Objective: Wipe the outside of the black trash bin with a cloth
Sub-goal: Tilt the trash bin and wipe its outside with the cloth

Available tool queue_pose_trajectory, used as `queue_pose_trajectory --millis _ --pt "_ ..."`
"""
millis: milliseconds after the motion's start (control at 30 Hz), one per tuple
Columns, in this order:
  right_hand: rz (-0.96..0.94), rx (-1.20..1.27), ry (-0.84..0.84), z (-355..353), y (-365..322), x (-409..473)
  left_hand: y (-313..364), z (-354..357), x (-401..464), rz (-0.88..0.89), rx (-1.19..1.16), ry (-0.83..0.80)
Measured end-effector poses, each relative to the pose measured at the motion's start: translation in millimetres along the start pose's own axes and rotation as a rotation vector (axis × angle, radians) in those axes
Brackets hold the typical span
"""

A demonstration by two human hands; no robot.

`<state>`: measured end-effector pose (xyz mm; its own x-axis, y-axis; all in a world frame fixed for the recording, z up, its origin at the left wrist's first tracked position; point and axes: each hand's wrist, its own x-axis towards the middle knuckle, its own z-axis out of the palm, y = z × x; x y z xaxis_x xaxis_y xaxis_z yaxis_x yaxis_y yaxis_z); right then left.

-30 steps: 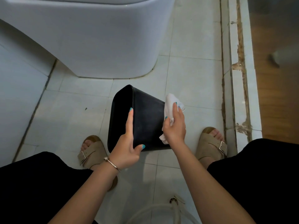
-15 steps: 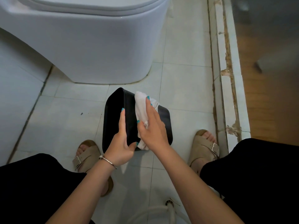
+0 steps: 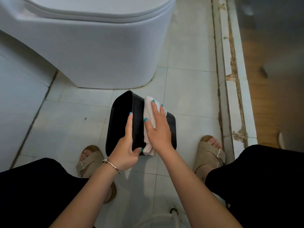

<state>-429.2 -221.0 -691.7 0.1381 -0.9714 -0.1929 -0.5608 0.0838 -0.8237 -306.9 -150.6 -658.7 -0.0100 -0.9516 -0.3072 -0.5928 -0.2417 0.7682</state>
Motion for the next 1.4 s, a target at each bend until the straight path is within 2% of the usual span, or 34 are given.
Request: queue_pose_trajectory --millis 233,567,933,1067,1267,1400 --pt "0.027 0.062 0.022 -6.9 13.8 -0.2 -3.6 3.0 2.4 0.0 -0.056 0.003" --pt "0.315 0.045 0.105 -17.4 82.7 -6.5 5.2 -1.4 1.0 -0.028 -0.099 -0.05" --pt "0.393 0.109 0.118 -18.6 77.8 -5.5 19.7 7.6 10.4 0.05 0.065 -0.064" --pt "0.241 0.114 0.091 -13.0 47.2 -19.1 19.5 4.3 15.3 0.058 0.039 -0.038" --pt "-0.061 0.052 -0.036 -7.7 -0.4 -38.6 6.3 -2.0 12.4 0.012 -0.09 -0.024" --pt "-0.175 0.063 -0.131 -5.6 -13.1 -46.1 1.1 -1.5 10.9 0.027 -0.129 -0.026"
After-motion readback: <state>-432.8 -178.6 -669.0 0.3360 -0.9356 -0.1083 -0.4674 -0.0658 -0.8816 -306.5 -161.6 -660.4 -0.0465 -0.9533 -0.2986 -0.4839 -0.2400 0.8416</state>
